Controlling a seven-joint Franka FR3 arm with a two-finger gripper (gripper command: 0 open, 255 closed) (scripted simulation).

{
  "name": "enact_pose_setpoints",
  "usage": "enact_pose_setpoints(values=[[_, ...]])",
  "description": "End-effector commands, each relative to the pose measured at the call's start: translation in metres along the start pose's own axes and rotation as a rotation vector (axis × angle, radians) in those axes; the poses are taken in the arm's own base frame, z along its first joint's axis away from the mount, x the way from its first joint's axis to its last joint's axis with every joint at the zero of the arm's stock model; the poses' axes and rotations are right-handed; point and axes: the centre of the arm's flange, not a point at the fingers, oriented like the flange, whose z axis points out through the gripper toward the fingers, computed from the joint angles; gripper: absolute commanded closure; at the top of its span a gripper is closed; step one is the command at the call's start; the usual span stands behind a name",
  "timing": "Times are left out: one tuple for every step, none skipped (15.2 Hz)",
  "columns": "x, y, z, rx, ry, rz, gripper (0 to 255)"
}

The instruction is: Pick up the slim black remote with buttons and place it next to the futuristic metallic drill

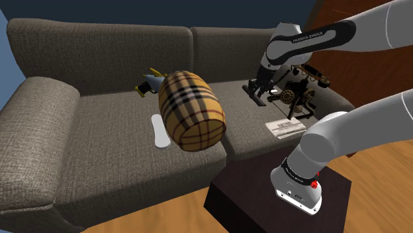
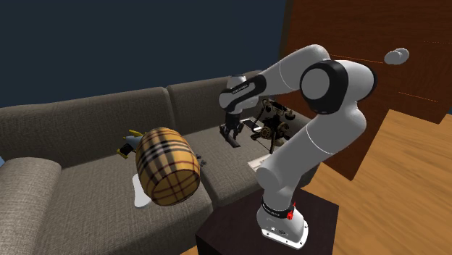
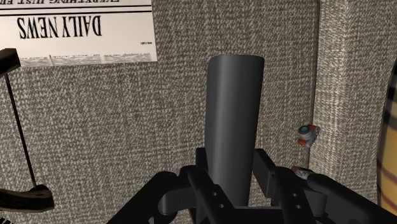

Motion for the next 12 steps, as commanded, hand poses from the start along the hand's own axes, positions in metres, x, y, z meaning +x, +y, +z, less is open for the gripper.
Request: enact_pose_setpoints(values=[[-0.001,0.0,-0.011,0.0,-0.001,0.0,255],[-0.001,-0.001,-0.016,0.0,-0.001,0.0,255],[-0.001,-0.001,-0.021,0.0,-0.001,0.0,255],[-0.001,-0.002,-0.026,0.0,-0.001,0.0,255],[-0.001,-0.002,-0.032,0.0,-0.001,0.0,255],[-0.001,-0.003,-0.037,0.0,-0.001,0.0,255],[-0.001,-0.003,-0.042,0.0,-0.001,0.0,255],[-0.001,-0.003,-0.047,0.0,-0.001,0.0,255],[-0.001,-0.004,-0.053,0.0,-0.001,0.0,255],[-0.001,-0.004,-0.058,0.0,-0.001,0.0,255],[-0.001,-0.005,-0.063,0.0,-0.001,0.0,255],[-0.001,-0.005,-0.068,0.0,-0.001,0.0,255]])
